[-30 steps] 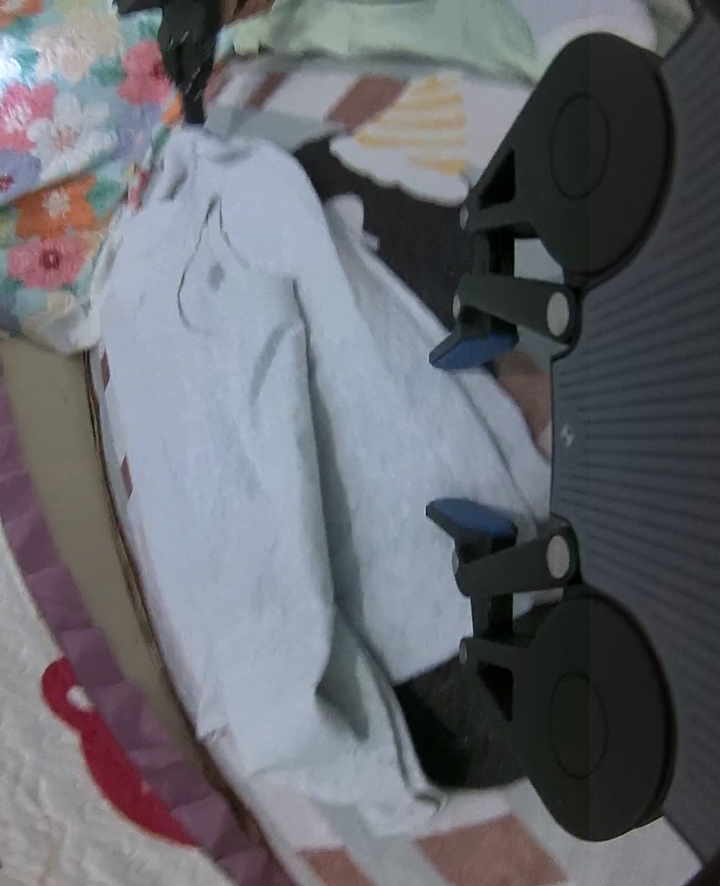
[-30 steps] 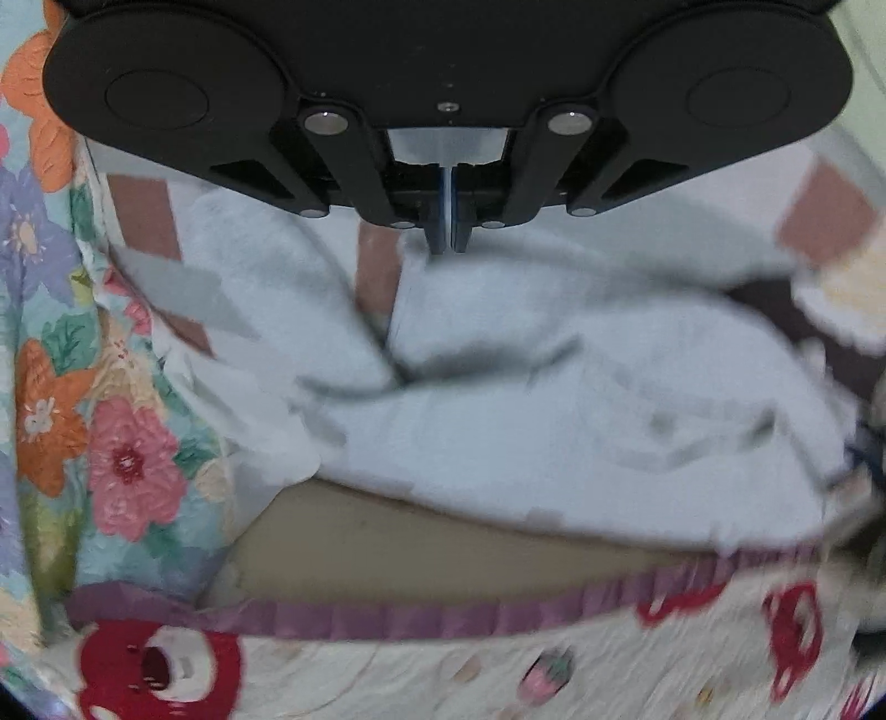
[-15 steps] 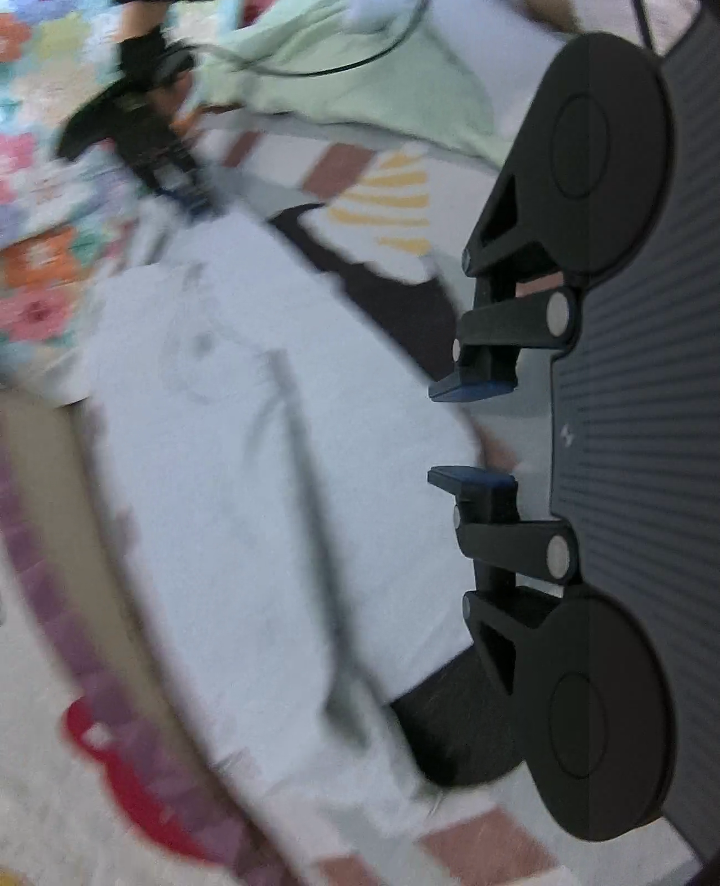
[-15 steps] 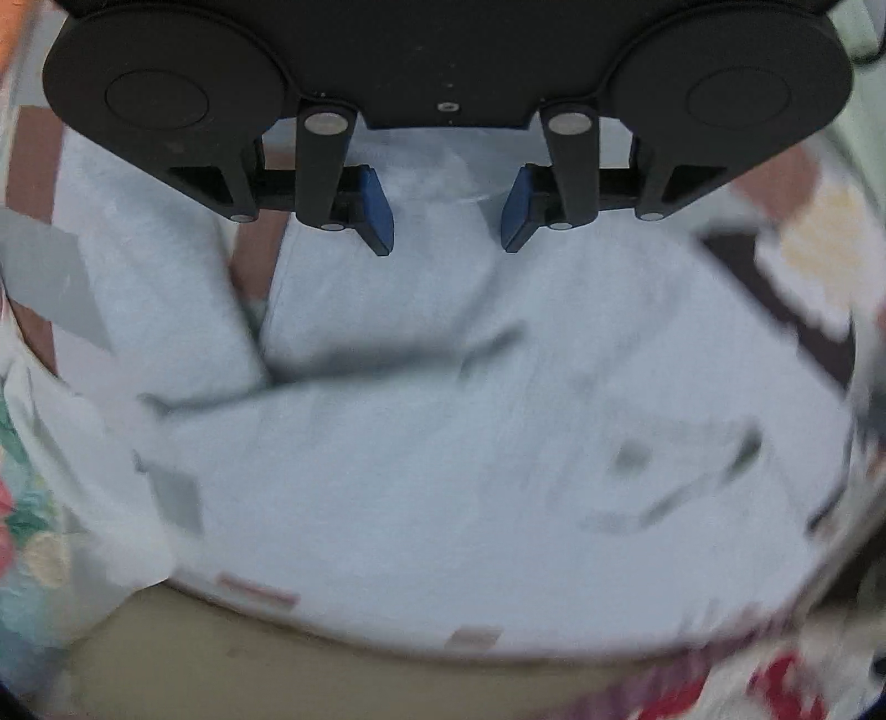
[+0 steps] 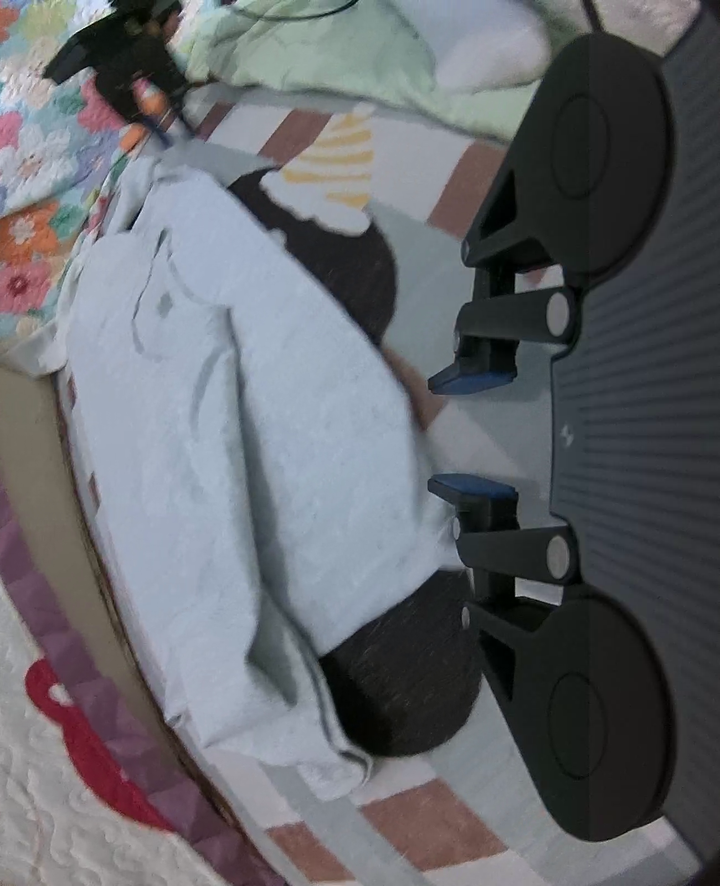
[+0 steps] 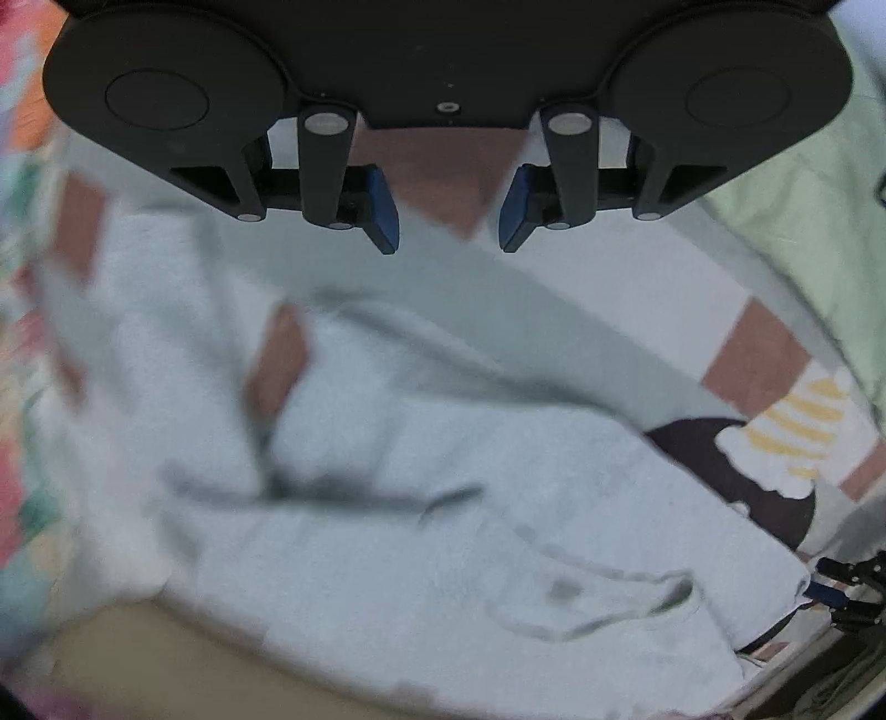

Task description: Fold clothes

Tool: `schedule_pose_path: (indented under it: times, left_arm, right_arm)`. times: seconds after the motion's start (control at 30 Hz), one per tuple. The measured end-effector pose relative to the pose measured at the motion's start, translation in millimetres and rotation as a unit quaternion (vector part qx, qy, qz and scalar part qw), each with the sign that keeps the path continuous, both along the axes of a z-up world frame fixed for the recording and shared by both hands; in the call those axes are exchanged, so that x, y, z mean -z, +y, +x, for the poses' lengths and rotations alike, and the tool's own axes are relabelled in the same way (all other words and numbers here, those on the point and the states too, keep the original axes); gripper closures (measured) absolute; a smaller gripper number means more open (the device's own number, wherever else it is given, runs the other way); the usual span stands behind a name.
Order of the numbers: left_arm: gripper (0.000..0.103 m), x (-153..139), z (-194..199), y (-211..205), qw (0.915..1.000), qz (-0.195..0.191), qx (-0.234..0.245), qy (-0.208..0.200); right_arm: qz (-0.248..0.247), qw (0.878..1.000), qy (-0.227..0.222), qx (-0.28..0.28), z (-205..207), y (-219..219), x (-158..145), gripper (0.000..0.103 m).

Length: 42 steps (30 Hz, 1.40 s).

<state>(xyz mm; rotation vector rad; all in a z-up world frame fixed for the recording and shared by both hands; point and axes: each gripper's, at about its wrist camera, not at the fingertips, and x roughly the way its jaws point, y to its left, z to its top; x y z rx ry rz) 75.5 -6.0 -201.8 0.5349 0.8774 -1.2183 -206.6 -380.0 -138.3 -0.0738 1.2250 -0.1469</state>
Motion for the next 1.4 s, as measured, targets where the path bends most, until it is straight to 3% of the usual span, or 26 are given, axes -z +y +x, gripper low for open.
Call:
schedule_pose_path:
  times: [0.13,0.23,0.4,0.43,0.47,0.5,0.63,0.7,0.83,0.87,0.97,1.0,1.07,1.17,1.27,1.4]
  left_arm:
    - [0.073,-10.2,-9.1,4.0,0.9994,0.004,0.017,-0.030]
    - [0.071,-24.9,0.4,10.1,0.9990,-0.018,-0.004,-0.041]
    - [0.063,-22.7,17.1,1.8,0.9984,-0.004,-0.004,-0.057]
    - [0.063,-18.9,19.4,-2.6,0.9984,0.002,0.000,-0.057]
    - [0.063,-15.7,21.9,-6.5,0.9985,0.004,0.001,-0.055]
    - [0.062,-13.5,25.0,-9.5,0.9988,0.001,-0.001,-0.049]
    - [0.060,-4.4,37.1,-22.3,0.9998,-0.014,-0.007,-0.012]
    - [0.053,2.0,34.1,-28.3,0.9999,-0.006,0.008,-0.003]
    - [0.052,7.1,16.2,-31.5,0.9981,0.011,0.034,-0.050]
    - [0.054,6.7,15.3,-31.0,0.9984,0.012,0.027,-0.048]
    - [0.077,3.8,11.8,-27.9,0.9981,0.018,0.010,-0.059]
    - [0.094,2.1,9.2,-27.5,0.9976,0.022,0.005,-0.065]
    - [0.101,-3.8,2.8,-26.2,0.9965,0.027,-0.009,-0.079]
    - [0.101,-28.2,-12.5,-15.0,0.9898,0.005,-0.067,-0.125]
    - [0.103,-49.6,-19.7,0.8,0.9801,-0.016,-0.147,-0.132]
    - [0.103,-45.5,-22.2,-1.3,0.9759,0.027,-0.158,-0.148]
  right_arm:
    - [-0.089,0.994,-0.024,-0.063,1.6,-0.9,-5.3,0.059]
    - [-0.101,0.987,-0.006,-0.126,10.3,-5.1,1.9,0.059]
    - [-0.072,0.983,0.010,-0.170,27.1,-16.3,13.2,0.060]
    - [-0.057,0.985,0.010,-0.165,27.5,-20.4,11.4,0.066]
    - [-0.039,0.987,0.011,-0.157,27.7,-24.9,8.8,0.086]
    - [-0.022,0.988,0.011,-0.149,27.9,-29.4,6.2,0.089]
    - [0.013,0.992,-0.004,-0.128,18.2,-34.8,-1.3,0.091]
    - [0.010,0.991,0.004,-0.134,12.5,-31.8,3.7,0.091]
    - [0.010,0.992,-0.007,-0.126,4.8,-24.5,10.7,0.092]
    - [0.012,0.993,-0.012,-0.120,3.5,-23.4,11.0,0.092]
    - [-0.018,0.993,-0.020,-0.116,2.6,-13.5,15.9,0.093]
    - [-0.033,0.993,-0.028,-0.107,2.5,-10.9,16.4,0.095]
    - [-0.073,0.993,-0.052,-0.073,-1.0,-12.1,11.3,0.096]
    - [-0.122,0.984,-0.123,0.029,-7.0,-15.4,-6.8,0.097]
    - [-0.110,0.957,-0.225,0.149,-23.4,-13.2,-35.2,0.097]
    - [-0.060,0.953,-0.200,0.220,-33.0,-14.4,1.6,0.097]
